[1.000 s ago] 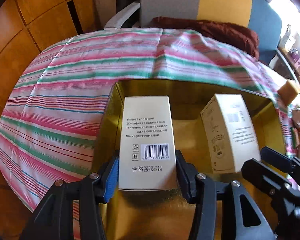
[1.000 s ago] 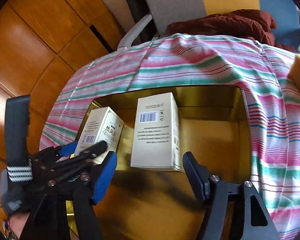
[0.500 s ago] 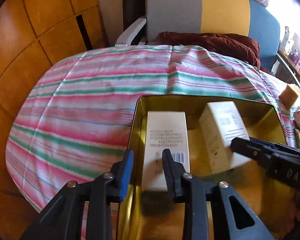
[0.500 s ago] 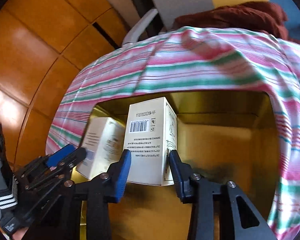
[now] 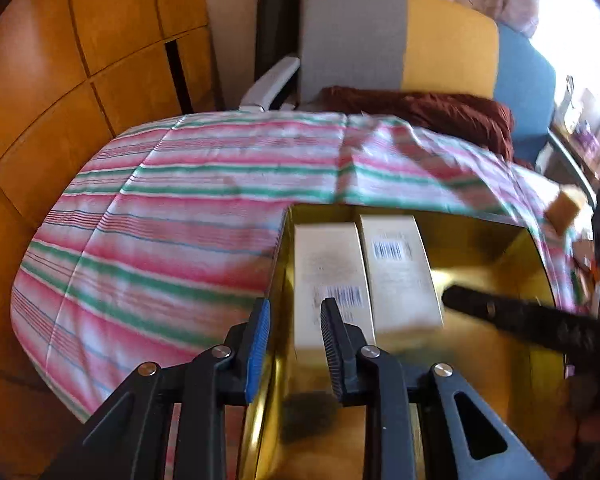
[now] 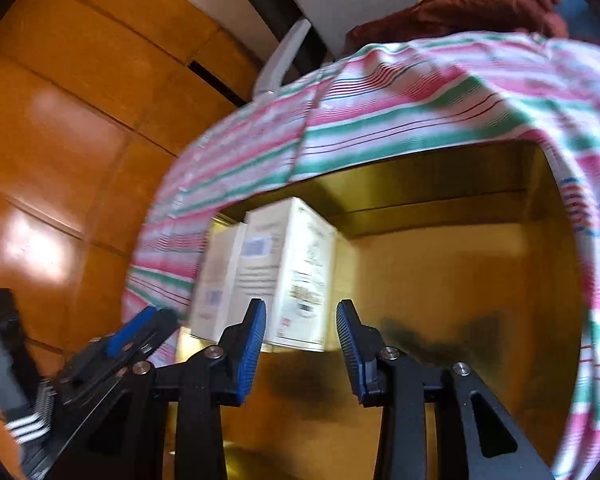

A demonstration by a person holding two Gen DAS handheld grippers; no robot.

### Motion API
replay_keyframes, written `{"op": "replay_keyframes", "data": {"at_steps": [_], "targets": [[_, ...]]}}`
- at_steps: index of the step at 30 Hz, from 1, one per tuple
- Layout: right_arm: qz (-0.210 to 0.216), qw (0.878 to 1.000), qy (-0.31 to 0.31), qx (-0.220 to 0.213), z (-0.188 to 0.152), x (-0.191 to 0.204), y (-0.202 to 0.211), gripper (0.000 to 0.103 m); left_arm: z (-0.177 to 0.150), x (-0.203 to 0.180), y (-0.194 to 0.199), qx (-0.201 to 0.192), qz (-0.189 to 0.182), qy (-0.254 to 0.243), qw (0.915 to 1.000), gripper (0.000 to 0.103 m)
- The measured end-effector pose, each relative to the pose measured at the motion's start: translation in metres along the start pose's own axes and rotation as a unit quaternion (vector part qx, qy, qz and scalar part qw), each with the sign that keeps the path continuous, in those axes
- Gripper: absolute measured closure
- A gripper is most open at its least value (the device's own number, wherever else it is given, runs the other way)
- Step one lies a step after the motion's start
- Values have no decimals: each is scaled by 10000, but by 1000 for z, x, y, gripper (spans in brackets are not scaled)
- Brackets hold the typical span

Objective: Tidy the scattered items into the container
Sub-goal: 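Carry both white boxes into the gold tin and set them down side by side, then open both tools and move them back toward the pile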

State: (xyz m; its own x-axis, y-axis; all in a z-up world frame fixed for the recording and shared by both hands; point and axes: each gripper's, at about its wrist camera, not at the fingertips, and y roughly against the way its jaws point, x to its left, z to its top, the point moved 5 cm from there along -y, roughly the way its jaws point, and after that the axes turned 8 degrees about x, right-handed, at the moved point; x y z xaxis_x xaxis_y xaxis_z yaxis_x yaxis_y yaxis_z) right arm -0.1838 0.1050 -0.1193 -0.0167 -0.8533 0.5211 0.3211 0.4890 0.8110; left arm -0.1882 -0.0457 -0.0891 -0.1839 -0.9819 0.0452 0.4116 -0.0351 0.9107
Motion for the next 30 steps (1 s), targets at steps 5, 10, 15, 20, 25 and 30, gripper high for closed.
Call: {"op": "replay_keyframes", "data": {"at_steps": [5,10,15,20,25,30], "targets": [[-94,9998,-13,165,1,-4,-13,73,-7,-10,-26,354,202,-360,9985,83],[16,9995,98,292,5,2,-30,73,2,6,-41,402,282,-70,9988,83],[207,9996,-27,204,0,-2,-19,73,-5,11,-29,362,38,260,9990,83],[467,9988,87,-145,-23,-5,37,67,-23,-1,-1,159,-288,679,9972,79],[92,9966,220,-790,-56,-35,105,55,-40,-43,32,-289,-720,860,9933,76],[-863,9877,-15,-1304,-92,-102,157,45,-61,-103,57,-376,-1296,709,9883,72]]}}
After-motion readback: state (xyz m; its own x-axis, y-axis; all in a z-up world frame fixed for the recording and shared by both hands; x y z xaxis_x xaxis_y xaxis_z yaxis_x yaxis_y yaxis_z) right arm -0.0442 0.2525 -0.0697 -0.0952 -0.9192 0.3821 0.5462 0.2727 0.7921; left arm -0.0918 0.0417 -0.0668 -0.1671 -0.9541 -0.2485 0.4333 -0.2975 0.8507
